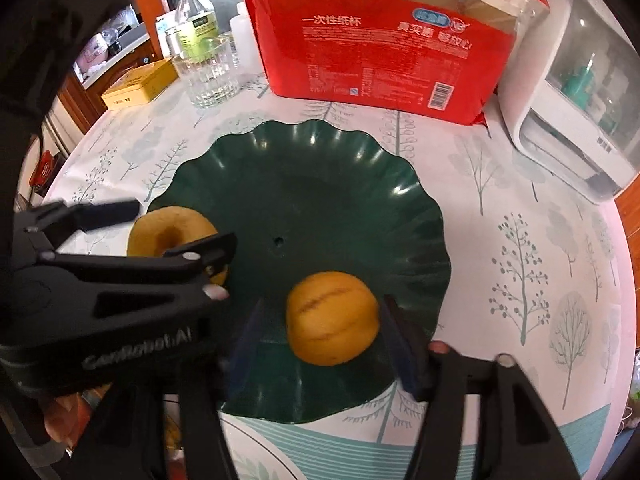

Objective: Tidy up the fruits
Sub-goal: 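Lower the pear and melon onto the green plate and open both grippers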

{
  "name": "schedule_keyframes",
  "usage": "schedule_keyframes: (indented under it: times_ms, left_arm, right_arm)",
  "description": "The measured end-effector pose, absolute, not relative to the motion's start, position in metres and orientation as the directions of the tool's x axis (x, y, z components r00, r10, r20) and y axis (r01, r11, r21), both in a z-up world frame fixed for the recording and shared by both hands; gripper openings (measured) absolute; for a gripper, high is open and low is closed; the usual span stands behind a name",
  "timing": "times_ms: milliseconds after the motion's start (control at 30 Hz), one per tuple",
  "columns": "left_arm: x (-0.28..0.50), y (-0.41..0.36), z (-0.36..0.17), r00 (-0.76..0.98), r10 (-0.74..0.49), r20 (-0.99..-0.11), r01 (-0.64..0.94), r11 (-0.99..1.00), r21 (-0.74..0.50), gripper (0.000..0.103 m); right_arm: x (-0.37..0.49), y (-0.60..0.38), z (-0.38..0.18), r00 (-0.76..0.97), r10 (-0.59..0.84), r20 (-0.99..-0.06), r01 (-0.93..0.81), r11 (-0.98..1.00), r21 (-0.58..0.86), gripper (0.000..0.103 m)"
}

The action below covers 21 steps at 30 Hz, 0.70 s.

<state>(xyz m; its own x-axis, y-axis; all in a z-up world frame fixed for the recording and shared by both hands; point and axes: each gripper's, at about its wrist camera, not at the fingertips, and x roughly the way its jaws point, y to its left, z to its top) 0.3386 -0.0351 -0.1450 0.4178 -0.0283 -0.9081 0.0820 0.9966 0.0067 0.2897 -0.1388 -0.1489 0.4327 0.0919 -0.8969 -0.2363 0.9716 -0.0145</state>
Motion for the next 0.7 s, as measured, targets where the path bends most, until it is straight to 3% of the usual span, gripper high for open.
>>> schedule_keyframes:
  times_ms: [700]
  left_arm:
    - [0.314,-0.032,-0.133,0.468,-0.074,-0.881,0.081,0.996,-0.040,0.099]
  right_arm:
    - [0.276,-0.142,-0.150,0.452,0.106,-0.886,-0.219,0.976,0.004,0.072]
